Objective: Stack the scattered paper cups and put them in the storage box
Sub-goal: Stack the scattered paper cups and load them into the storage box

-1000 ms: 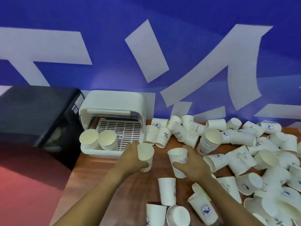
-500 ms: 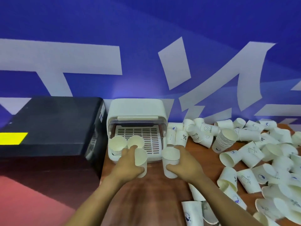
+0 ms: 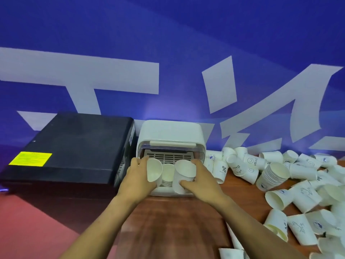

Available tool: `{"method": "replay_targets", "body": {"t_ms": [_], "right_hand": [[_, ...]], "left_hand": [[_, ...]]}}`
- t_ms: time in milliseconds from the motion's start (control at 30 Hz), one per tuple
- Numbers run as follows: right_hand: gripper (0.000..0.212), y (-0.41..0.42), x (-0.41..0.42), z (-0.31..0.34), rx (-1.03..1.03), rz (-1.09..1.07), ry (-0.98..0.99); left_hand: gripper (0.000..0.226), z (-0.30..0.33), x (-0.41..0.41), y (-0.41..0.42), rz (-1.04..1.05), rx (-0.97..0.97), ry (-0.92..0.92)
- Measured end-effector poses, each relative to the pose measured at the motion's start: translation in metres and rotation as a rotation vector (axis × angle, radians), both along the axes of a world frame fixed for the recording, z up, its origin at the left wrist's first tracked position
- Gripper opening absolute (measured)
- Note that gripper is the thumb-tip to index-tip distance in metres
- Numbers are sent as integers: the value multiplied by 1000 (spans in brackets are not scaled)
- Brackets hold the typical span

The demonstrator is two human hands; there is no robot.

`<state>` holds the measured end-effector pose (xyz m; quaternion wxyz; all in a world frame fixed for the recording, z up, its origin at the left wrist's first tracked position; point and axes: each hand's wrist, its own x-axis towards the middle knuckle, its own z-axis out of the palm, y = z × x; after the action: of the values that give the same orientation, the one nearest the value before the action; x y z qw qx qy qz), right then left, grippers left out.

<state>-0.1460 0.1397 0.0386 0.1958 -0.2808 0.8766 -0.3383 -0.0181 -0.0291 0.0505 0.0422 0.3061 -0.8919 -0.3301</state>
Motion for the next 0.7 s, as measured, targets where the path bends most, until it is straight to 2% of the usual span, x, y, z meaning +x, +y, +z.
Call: {"method": "replay_targets", "body": {"t_ms": [267, 433, 700], "right_hand": [[69, -27, -3, -11, -132, 21, -21], [72, -36, -8, -23, -118, 3, -6], [77, -46, -9, -33, -24, -15, 9]], "left_hand": [[75, 2, -13, -12, 96, -115, -52], [76, -13, -22, -16, 103, -89, -116], [74, -27, -35, -21, 109, -100, -85]]}}
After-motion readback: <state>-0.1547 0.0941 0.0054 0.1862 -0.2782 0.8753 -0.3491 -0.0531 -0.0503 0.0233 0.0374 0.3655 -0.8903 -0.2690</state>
